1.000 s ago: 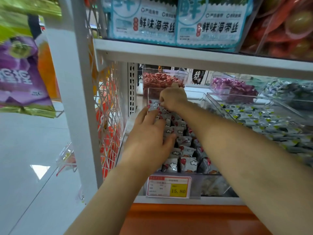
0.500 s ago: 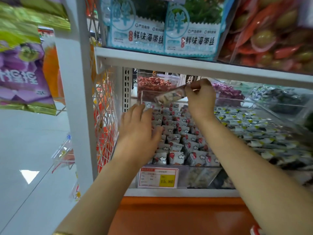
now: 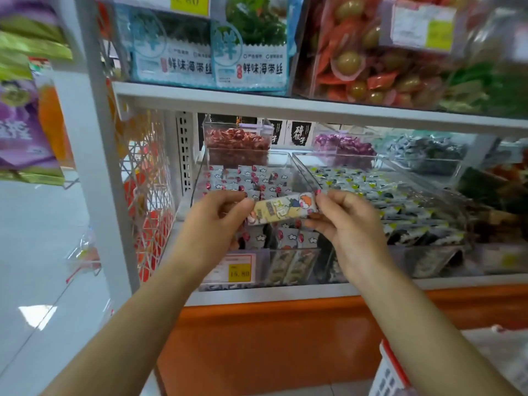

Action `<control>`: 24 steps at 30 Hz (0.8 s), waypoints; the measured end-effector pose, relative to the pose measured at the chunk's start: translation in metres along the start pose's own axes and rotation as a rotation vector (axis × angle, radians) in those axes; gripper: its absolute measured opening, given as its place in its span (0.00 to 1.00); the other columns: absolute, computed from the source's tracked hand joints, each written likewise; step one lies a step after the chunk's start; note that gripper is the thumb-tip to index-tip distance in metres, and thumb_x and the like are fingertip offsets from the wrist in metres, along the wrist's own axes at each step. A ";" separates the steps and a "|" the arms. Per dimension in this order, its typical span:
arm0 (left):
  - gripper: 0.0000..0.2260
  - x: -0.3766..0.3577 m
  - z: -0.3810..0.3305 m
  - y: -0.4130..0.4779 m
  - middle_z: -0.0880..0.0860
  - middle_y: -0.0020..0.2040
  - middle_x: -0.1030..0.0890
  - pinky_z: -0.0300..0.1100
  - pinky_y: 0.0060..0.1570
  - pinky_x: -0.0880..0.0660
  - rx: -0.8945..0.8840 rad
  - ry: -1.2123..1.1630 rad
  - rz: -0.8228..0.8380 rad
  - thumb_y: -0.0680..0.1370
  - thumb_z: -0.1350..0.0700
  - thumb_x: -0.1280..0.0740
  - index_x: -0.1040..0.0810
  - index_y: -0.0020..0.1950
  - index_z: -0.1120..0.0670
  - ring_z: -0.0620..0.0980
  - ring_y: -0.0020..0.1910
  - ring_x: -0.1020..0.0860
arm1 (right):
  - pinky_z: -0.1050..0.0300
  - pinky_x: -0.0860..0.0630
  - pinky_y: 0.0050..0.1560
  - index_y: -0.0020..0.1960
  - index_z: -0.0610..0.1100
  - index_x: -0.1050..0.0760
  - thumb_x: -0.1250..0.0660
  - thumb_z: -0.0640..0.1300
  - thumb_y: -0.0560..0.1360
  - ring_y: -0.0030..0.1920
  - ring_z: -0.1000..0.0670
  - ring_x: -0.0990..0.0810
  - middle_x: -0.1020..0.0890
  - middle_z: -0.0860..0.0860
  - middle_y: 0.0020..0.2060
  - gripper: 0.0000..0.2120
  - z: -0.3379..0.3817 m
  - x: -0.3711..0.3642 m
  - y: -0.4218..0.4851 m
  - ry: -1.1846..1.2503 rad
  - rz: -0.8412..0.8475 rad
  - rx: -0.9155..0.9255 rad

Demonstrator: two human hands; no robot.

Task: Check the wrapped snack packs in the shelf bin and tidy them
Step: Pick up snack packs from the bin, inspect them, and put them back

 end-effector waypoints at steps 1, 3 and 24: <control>0.09 0.000 0.001 -0.001 0.50 0.36 0.24 0.35 0.30 0.25 0.030 -0.050 0.011 0.78 0.52 0.38 0.22 0.56 0.53 0.40 0.29 0.25 | 0.61 0.20 0.35 0.43 0.38 0.24 0.36 0.37 0.76 0.33 0.54 0.19 0.17 0.49 0.35 0.04 0.000 0.002 -0.001 0.005 0.010 -0.007; 0.08 -0.001 0.004 -0.001 0.49 0.33 0.24 0.36 0.30 0.24 0.085 -0.142 0.012 0.78 0.52 0.38 0.20 0.49 0.51 0.41 0.29 0.25 | 0.61 0.21 0.31 0.43 0.38 0.23 0.35 0.38 0.76 0.30 0.55 0.21 0.19 0.50 0.32 0.05 0.000 0.005 -0.002 0.027 0.025 -0.044; 0.16 -0.002 0.009 0.009 0.51 0.39 0.18 0.34 0.40 0.21 0.087 -0.381 0.113 0.75 0.70 0.36 0.20 0.54 0.51 0.50 0.40 0.16 | 0.60 0.21 0.32 0.50 0.39 0.22 0.39 0.29 0.75 0.32 0.52 0.19 0.20 0.44 0.40 0.10 -0.007 0.014 0.009 0.237 0.041 -0.163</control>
Point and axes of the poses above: each hand's wrist, its own y-axis towards the middle knuckle, its own x-axis out of the back of the hand, z = x × y, the point moved 4 cm from there along y, towards the middle knuckle
